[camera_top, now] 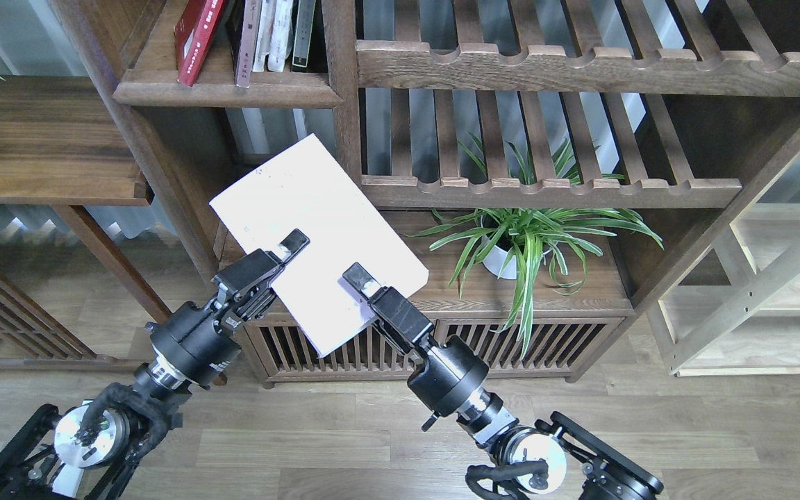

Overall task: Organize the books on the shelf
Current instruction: 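Grasp the white book's lower edge with the left gripper, then release the white book from the right gripper and raise it with the left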

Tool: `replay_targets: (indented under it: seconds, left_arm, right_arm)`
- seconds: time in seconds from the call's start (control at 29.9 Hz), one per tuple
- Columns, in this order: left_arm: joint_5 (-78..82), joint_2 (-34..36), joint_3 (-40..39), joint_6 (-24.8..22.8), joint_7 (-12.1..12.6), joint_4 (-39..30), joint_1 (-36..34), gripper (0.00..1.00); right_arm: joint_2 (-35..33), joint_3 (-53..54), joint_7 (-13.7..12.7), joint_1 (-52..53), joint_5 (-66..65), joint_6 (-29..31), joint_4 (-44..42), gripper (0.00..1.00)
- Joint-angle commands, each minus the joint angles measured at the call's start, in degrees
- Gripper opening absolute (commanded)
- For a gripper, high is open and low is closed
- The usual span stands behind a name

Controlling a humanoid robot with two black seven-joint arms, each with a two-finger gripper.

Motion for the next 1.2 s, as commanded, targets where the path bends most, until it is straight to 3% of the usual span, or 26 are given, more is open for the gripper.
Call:
replay_targets:
  seconds: [0.0,0.37,0.77,0.94,1.17]
  left_arm:
    - [0.00,1.17,-0.44,0.00,0.00,-0.08,0.42,0.02]
    - [0.00,5.83,-4.83,0.00,-0.09,-4.64,3.49,0.01]
    - [7.38,11.72,-13.09,0.00,-0.18,-11.85,6.04,0.01]
    - [11.77,15.32,-14.32,0.00,0.09,-14.31,5.78,0.01]
    - [17.23,17.88,-22.58,0.00,1.46,-15.19,3.50,0.02]
  right_arm:
    - [0.00,0.85,0.33,0.00,-0.05,0.01,0.00,0.99]
    - [0.00,4.02,0.86,-0.09,0.39,0.01,-1.05,1.00]
    - [0.00,10.61,0.69,-0.09,1.27,0.01,-7.72,1.00]
    - [-0.26,11.58,0.69,-0.09,1.70,0.01,-9.05,1.00]
    - [-0.62,11.49,0.51,0.35,2.76,0.01,-10.36,1.00]
